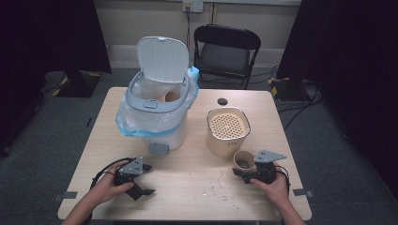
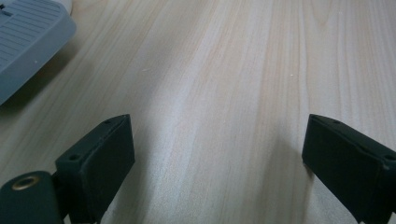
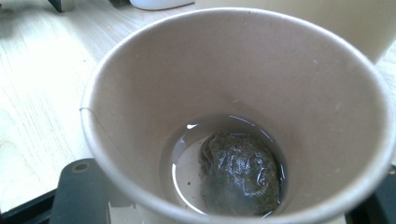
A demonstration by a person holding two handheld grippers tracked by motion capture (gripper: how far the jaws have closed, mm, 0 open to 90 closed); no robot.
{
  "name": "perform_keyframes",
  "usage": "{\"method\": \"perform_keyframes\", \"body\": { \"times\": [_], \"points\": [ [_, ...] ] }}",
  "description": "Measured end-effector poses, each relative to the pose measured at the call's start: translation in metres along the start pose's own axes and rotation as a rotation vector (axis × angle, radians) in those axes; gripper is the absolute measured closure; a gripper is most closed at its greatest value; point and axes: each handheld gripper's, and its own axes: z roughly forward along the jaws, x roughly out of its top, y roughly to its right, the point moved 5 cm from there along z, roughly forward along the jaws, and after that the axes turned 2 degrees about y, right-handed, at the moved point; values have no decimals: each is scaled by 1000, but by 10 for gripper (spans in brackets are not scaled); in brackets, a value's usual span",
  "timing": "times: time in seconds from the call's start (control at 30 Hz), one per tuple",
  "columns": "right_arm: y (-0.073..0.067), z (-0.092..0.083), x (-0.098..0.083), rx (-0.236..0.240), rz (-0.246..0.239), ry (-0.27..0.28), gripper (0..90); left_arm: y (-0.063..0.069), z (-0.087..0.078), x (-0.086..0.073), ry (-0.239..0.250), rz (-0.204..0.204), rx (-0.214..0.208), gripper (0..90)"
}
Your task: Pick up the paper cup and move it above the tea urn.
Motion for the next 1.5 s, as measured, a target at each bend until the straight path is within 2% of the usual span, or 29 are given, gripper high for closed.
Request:
{"method": "perform_keyframes", "body": {
  "times": [0.43, 0.67, 1.5],
  "points": [
    [3, -5, 0, -25, -24, -3, 296, 0, 0, 0, 0, 0, 0, 87],
    [7, -13, 8, -42, -27, 8, 299, 0, 0, 0, 0, 1, -2, 85],
    [23, -20, 22, -84, -61, -41, 308, 0, 0, 0, -1, 4, -5, 83]
  ]
}}
